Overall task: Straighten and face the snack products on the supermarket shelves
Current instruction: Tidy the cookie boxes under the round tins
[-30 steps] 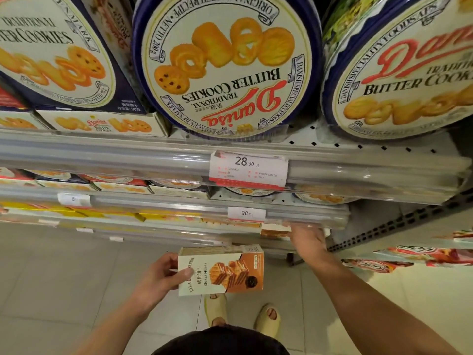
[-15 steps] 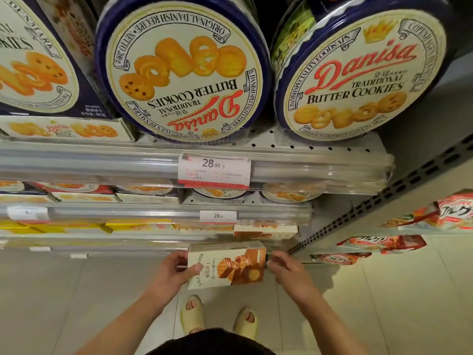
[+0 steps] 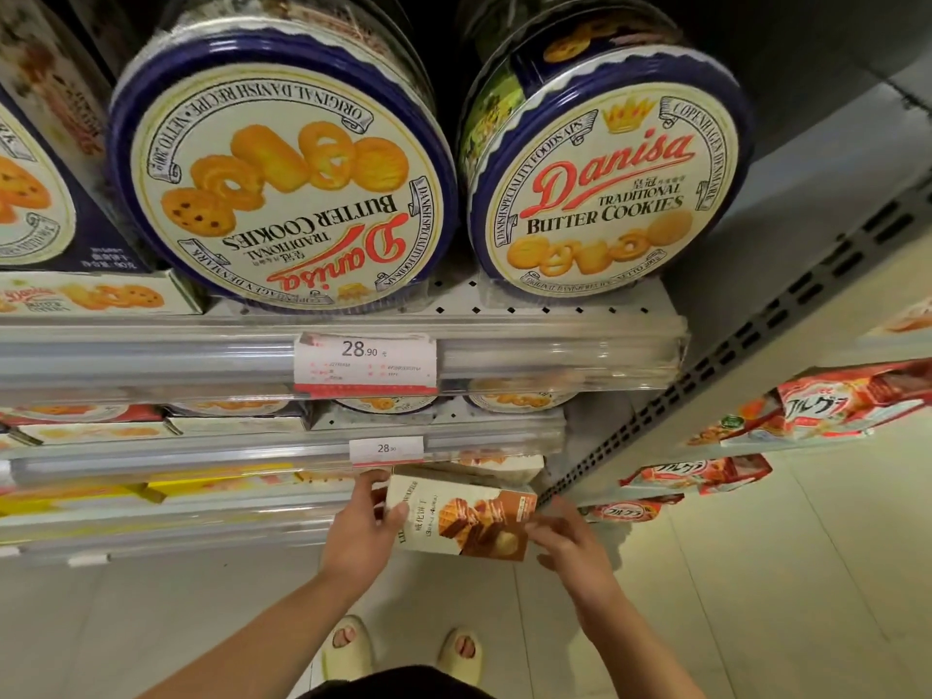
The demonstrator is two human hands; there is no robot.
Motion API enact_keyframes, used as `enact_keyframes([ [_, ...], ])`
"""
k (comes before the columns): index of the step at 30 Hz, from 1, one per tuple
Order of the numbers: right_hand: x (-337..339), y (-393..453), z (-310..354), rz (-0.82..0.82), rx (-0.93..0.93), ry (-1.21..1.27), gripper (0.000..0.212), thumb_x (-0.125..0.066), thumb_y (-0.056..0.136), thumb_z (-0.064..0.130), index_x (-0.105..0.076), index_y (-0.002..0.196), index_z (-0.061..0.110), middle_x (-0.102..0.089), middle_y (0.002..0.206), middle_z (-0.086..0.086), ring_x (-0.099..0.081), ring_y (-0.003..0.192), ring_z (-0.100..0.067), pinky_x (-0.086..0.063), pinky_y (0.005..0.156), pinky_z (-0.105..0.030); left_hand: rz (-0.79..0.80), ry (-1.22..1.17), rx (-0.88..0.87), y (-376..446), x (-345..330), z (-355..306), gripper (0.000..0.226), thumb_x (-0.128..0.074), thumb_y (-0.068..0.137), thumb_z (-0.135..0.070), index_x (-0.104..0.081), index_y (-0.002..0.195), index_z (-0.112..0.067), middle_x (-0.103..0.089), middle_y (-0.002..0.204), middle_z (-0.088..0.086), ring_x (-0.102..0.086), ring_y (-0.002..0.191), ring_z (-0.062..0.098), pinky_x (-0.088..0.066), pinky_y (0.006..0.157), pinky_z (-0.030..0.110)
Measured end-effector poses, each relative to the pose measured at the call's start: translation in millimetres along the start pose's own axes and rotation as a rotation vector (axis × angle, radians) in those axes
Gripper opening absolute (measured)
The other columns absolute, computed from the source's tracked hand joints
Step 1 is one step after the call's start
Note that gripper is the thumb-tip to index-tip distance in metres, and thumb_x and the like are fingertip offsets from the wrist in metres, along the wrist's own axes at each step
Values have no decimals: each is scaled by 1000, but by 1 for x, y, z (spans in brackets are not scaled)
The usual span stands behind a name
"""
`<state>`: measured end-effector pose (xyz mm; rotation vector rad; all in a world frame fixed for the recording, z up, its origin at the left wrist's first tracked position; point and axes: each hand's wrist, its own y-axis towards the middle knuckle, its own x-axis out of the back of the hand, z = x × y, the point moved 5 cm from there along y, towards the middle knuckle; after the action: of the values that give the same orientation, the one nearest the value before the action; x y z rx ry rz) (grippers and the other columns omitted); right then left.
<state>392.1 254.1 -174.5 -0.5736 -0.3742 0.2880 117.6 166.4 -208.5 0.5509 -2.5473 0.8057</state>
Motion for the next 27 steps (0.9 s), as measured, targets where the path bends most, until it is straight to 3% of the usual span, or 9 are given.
enact_keyframes([
  [3,-4,-3,4,33,16,43,15,-70,89,22,-78,100,28,-77,96,12,-69,98,-10,-50,87,-35,51,-35,2,0,-5,6,36,-66,96,-31,-41,114,-51,-72,106,-20,-72,97,6,-62,80,43],
  [5,-6,-5,6,48,25,63,16,-70,89,23,-79,99,32,-77,101,13,-69,97,-5,-49,87,-33,50,-39,23,-2,-10,6,35,-64,98,-29,-42,118,-47,-72,112,-12,-71,100,12,-63,77,38],
  [8,-9,-4,10,70,57,73,32,-68,79,39,-74,110,34,-76,109,9,-68,106,-15,-51,100,-47,25,17,13,-8,-15,-8,35,-58,102,-25,-39,130,-22,-68,108,-2,-65,92,18,-50,62,21],
  [10,-9,-1,11,45,84,71,41,-69,76,44,-71,116,34,-75,111,11,-67,109,-15,-51,103,-50,12,55,-11,-8,-16,-16,37,-59,100,-23,-39,131,-17,-64,101,-3,-63,91,22,-46,63,27],
  [12,-7,2,12,-5,120,86,45,-71,75,43,-69,119,33,-74,113,10,-67,109,-14,-51,104,-50,-2,77,-32,-5,-15,-22,41,-62,97,-24,-42,133,-18,-62,102,-2,-63,95,22,-48,72,34],
  [15,-4,7,15,-42,161,53,41,-71,80,38,-66,120,32,-74,113,10,-67,108,-12,-50,105,-51,-28,118,-89,-2,-14,-33,52,-65,95,-26,-42,142,-19,-50,129,-1,-53,118,19,-48,95,36],
  [19,-1,10,19,-43,189,-4,38,-71,87,36,-61,123,39,-70,118,17,-63,114,-8,-47,106,-46,-4,98,-97,1,-17,-40,42,-66,95,-27,-47,133,-20,-46,124,-1,-57,110,19,-46,85,32],
  [23,3,15,21,-73,217,36,38,-72,87,31,-58,122,36,-69,113,18,-63,110,-2,-47,102,-40,24,15,-176,3,-17,-38,53,-64,94,-16,-45,140,-34,-47,134,-8,-58,119,12,-57,93,41],
  [27,4,22,19,-93,212,107,60,-69,78,37,-50,134,26,-65,127,2,-59,123,-18,-45,108,-43,99,-118,-212,-4,-19,-32,64,-55,96,0,-42,142,-41,-51,142,-17,-45,131,-9,-49,109,35],
])
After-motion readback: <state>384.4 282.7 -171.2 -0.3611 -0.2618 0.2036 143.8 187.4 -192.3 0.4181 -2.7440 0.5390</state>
